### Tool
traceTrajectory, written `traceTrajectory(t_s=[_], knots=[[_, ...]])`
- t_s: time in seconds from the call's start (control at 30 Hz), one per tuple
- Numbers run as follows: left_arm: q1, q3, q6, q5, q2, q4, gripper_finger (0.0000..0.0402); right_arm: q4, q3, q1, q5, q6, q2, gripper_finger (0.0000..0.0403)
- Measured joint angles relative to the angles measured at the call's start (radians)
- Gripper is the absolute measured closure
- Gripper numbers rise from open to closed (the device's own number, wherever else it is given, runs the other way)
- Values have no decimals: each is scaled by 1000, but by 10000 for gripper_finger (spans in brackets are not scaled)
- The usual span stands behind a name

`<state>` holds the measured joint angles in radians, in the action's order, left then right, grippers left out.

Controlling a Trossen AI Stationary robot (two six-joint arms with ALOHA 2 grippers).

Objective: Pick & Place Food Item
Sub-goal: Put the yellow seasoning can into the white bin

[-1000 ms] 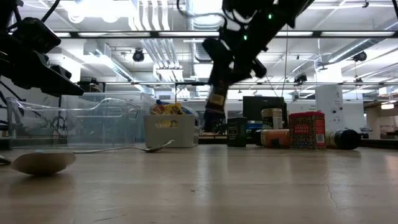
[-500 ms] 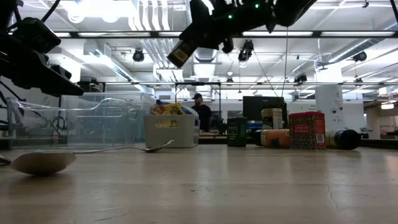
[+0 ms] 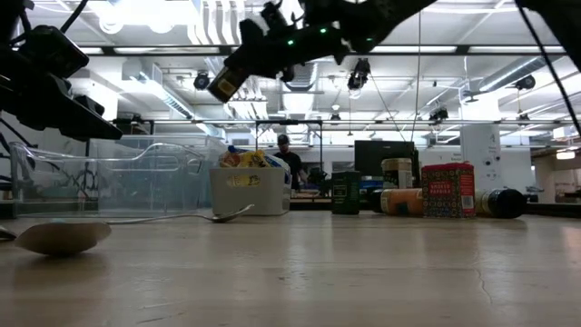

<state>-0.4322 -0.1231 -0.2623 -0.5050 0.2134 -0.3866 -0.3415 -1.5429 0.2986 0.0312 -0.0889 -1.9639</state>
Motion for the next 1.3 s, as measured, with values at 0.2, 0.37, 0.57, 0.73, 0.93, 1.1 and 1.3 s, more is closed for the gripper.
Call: traceTrajectory(t_s=[0.2, 0.37, 0.57, 0.73, 0.93, 1.1, 1.3], knots=[[0, 0, 0, 0, 0, 0, 238, 159, -246, 26, -67, -28, -145, 182], [0, 0, 0, 0, 0, 0, 238, 278, -406, 36, -115, -46, -256, 182], [0, 0, 0, 0, 0, 0, 238, 428, -592, 37, -115, -76, -368, 182], [0, 0, 0, 0, 0, 0, 238, 552, -719, 39, -111, -82, -442, 182], [0, 0, 0, 0, 0, 0, 238, 650, -796, 45, -95, -88, -491, 182], [0, 0, 0, 0, 0, 0, 238, 679, -796, 50, -83, -89, -494, 182], [0, 0, 0, 0, 0, 0, 238, 706, -794, 52, -81, -88, -494, 182]])
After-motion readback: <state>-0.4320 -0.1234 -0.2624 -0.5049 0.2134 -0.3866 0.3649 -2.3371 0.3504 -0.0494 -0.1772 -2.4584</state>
